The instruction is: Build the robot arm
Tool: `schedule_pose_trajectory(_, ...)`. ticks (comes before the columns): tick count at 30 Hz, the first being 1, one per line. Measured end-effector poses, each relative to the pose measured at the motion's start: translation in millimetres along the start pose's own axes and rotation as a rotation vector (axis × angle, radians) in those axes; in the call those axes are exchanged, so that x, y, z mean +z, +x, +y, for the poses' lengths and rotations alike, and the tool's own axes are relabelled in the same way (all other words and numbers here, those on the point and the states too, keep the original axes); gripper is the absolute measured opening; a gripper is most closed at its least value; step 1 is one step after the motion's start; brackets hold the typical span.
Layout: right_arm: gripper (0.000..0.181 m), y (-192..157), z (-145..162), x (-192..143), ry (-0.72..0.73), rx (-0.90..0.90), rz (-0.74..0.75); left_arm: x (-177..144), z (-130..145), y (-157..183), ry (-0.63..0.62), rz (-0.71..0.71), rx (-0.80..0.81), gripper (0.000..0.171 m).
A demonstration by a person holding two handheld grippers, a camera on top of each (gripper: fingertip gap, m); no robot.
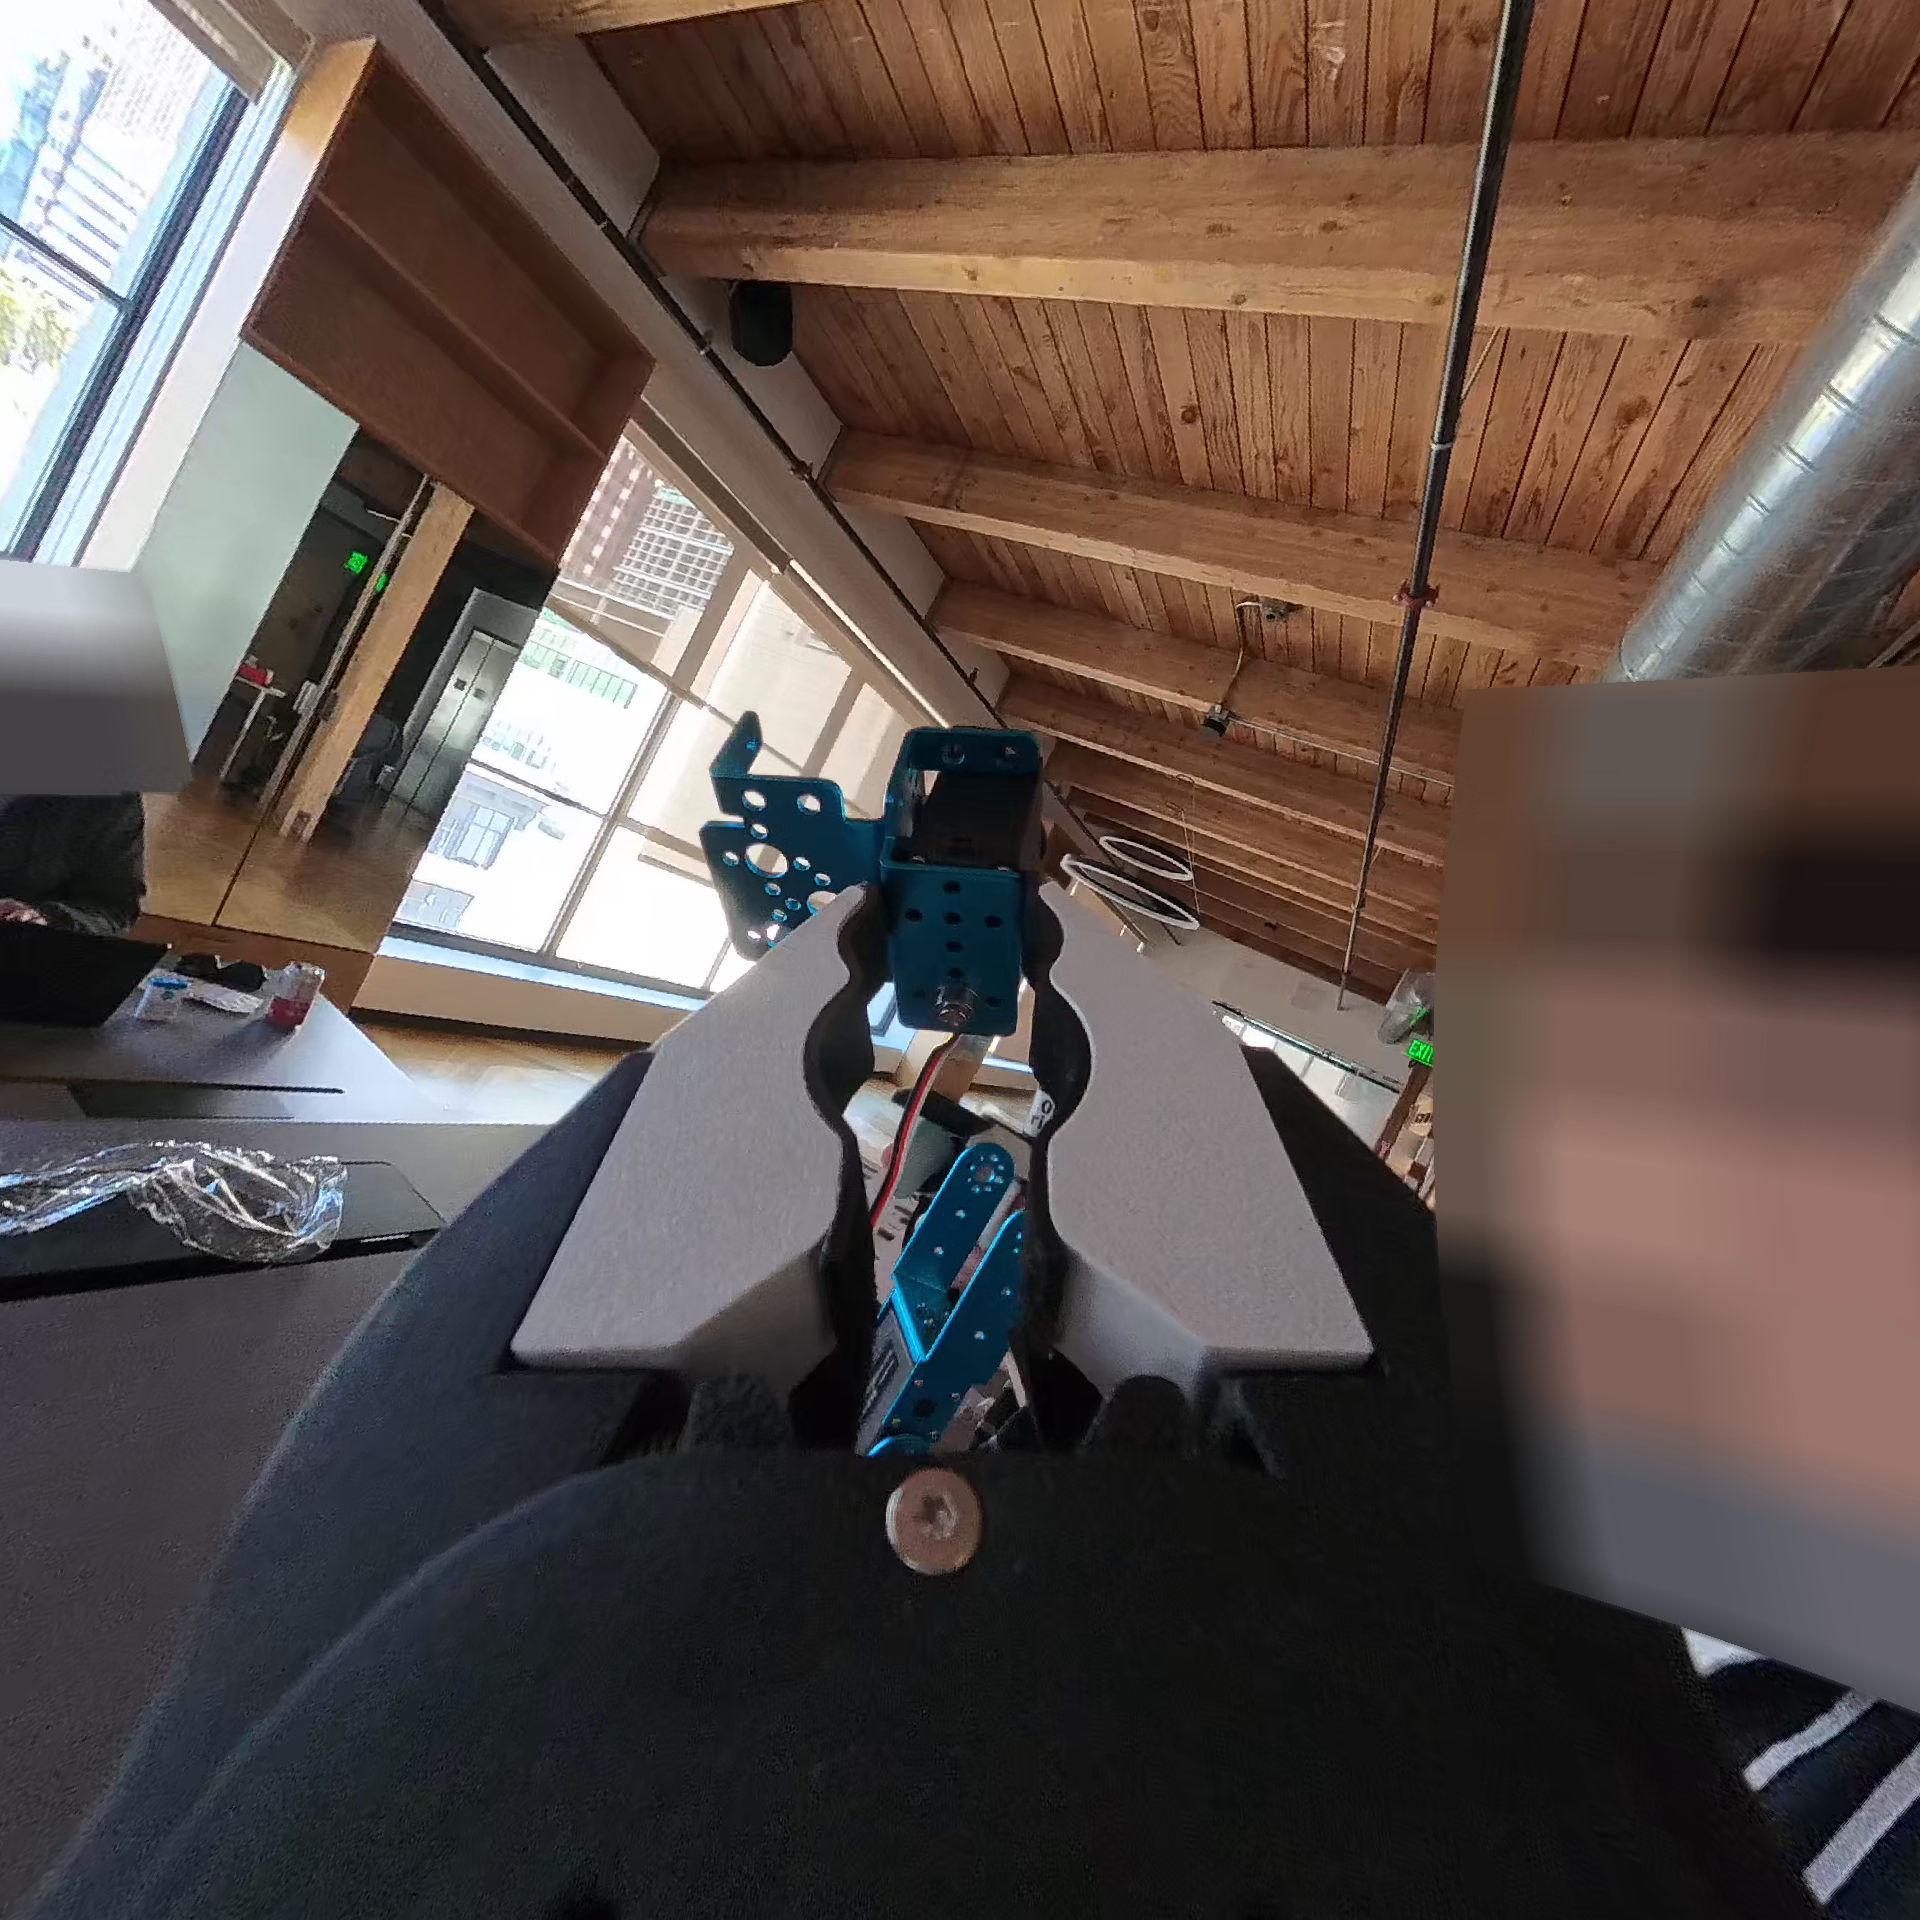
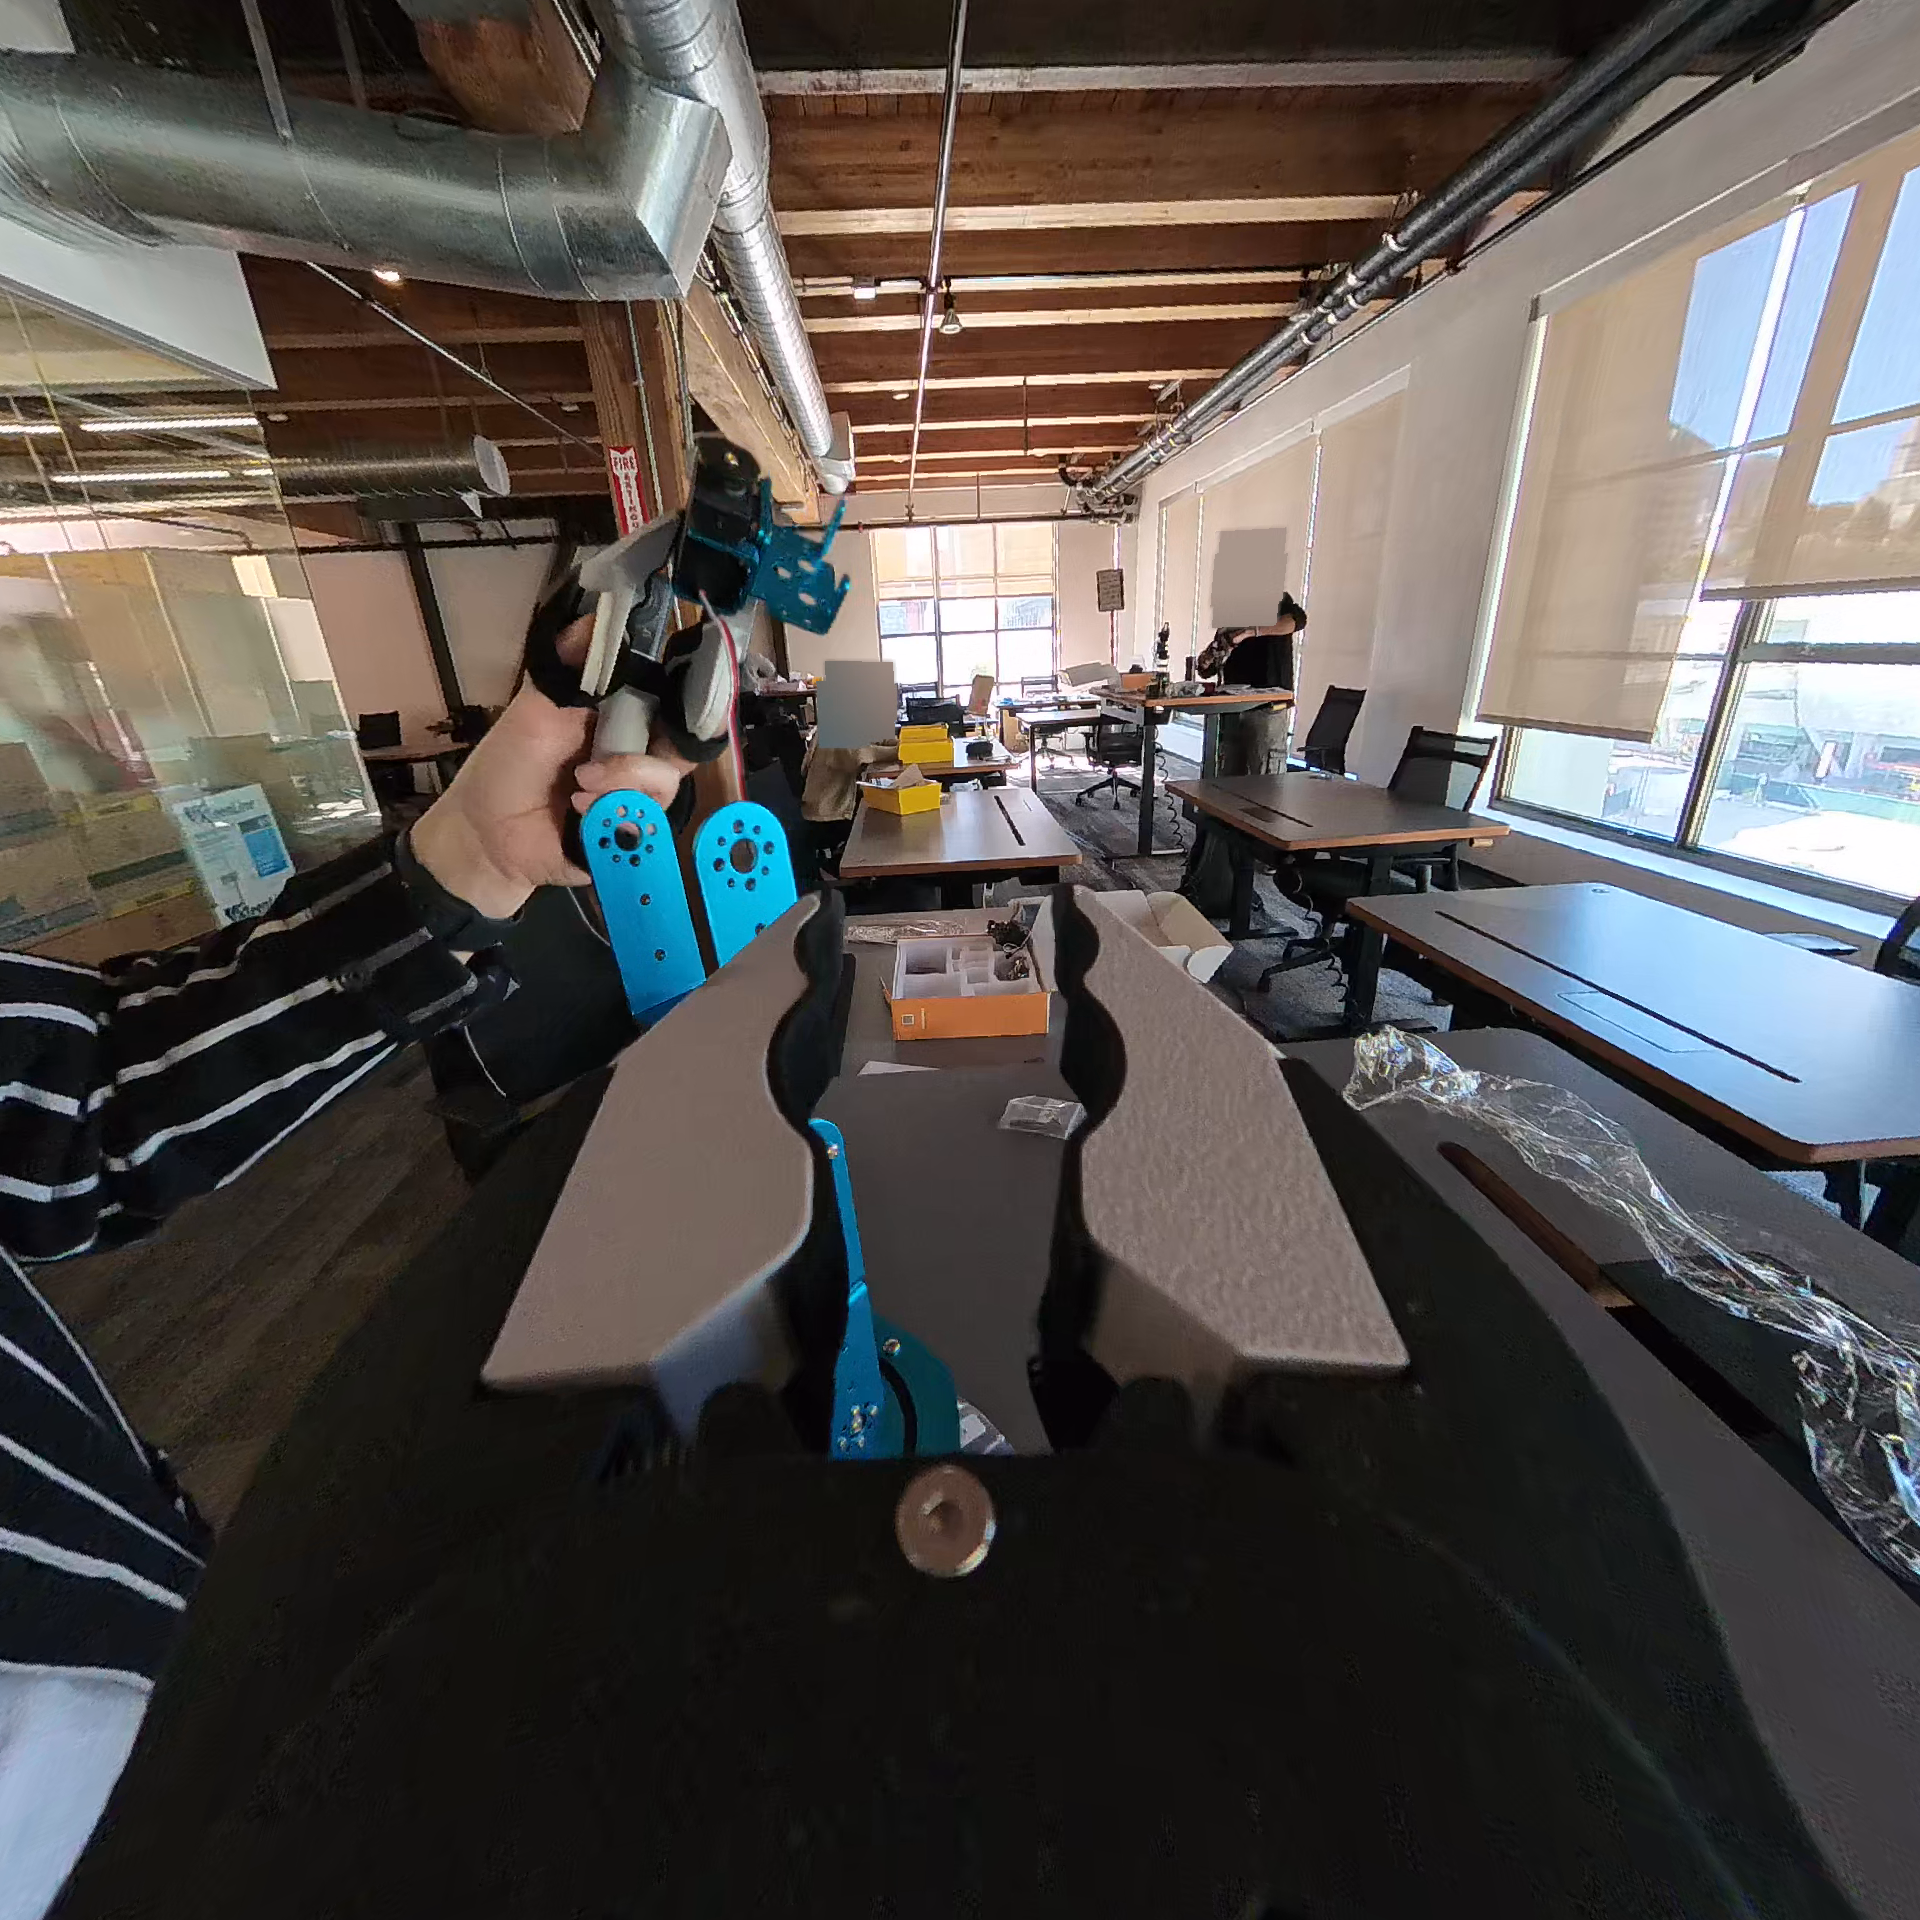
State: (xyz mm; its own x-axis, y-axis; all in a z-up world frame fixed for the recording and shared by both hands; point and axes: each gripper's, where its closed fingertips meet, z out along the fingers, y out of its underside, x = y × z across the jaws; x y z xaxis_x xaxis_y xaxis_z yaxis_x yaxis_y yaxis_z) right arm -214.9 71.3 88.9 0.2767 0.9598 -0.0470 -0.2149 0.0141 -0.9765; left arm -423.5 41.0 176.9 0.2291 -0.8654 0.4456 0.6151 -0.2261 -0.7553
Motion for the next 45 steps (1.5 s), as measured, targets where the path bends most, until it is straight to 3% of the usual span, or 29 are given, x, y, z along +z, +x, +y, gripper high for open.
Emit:
schedule_pose_trajectory(5, 0.038, 22.3, -2.0, -14.8, -0.02, 0.026, 0.1, 0.4, 5.4, -6.5, 0.003, -0.005, -0.019, 0.023)
schedule_pose_trajectory(8, 0.039, 41.9, -8.0, -65.9, -0.111, -0.075, 0.263, -3.0, -0.3, -9.3, 0.033, -0.009, -0.044, 0.023)
schedule_pose_trajectory(11, 0.041, 92.5, 3.3, -177.7, -0.391, -0.23, 0.542, -8.9, -9.7, -11.5, 0.049, -0.036, -0.018, 0.023)
schedule_pose_trajectory(17, 0.045, 182.1, 30.3, -495.5, -0.848, -0.292, 0.98, -20.3, -30.2, -17.7, 0.083, -0.142, 0.056, 0.023)
schedule_pose_trajectory(20, 0.045, 196.8, 62.3, -582.9, -0.971, -0.26, 1.025, -21.4, -39.9, -15.0, 0.105, -0.186, 0.09, 0.023)
schedule_pose_trajectory(25, 0.047, 221.4, 120.4, -606.6, -1.127, -0.299, 0.902, -17.8, -42.1, -7.0, 0.147, -0.247, 0.11, 0.023)
schedule_pose_trajectory(28, 0.047, 235.6, 138.3, -611.0, -1.181, -0.293, 0.861, -18.5, -40.8, -2.7, 0.171, -0.276, 0.111, 0.024)
schedule_pose_trajectory(32, 0.044, 250.5, 140.2, -609.9, -1.119, -0.271, 0.846, -23.3, -40.6, -0.1, 0.185, -0.321, 0.12, 0.024)
schedule_pose_trajectory(35, 0.027, 255.1, 146.1, -602.0, -1.066, -0.245, 0.817, -22.6, -41.5, 5.1, 0.182, -0.32, 0.124, 0.024)
schedule_pose_trajectory(38, 0.009, 257.3, 150.8, -594.9, -1.13, -0.326, 0.797, -18.3, -39.6, 10.1, 0.169, -0.322, 0.135, 0.023)
schedule_pose_trajectory(45, 0.007, 224.4, 163.4, -552.3, -1.208, -0.295, 0.628, -18.5, -32.1, 15.8, 0.168, -0.301, 0.114, 0.024)
